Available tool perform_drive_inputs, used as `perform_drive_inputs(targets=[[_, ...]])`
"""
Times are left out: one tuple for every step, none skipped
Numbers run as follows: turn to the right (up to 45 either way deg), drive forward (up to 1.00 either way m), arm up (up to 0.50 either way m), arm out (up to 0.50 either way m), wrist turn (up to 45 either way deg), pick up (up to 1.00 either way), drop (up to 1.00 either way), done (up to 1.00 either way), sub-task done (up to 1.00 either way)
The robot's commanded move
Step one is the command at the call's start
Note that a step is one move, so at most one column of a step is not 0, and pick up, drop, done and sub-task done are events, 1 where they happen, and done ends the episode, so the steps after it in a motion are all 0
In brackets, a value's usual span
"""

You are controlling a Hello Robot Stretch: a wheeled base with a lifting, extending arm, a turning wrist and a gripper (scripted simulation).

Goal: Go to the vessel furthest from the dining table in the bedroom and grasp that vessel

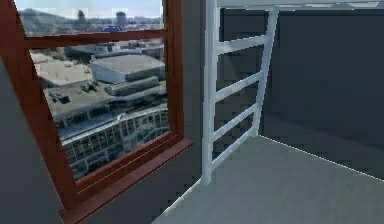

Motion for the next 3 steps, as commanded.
perform_drive_inputs(targets=[[0.0,0.20,0.00,0.00,0.0,0.00,0.00,0.00,0.00],[-45.0,0.00,0.00,0.00,0.0,0.00,0.00,0.00,0.00],[-3.0,0.00,0.00,0.00,0.0,0.00,0.00,0.00,0.00]])
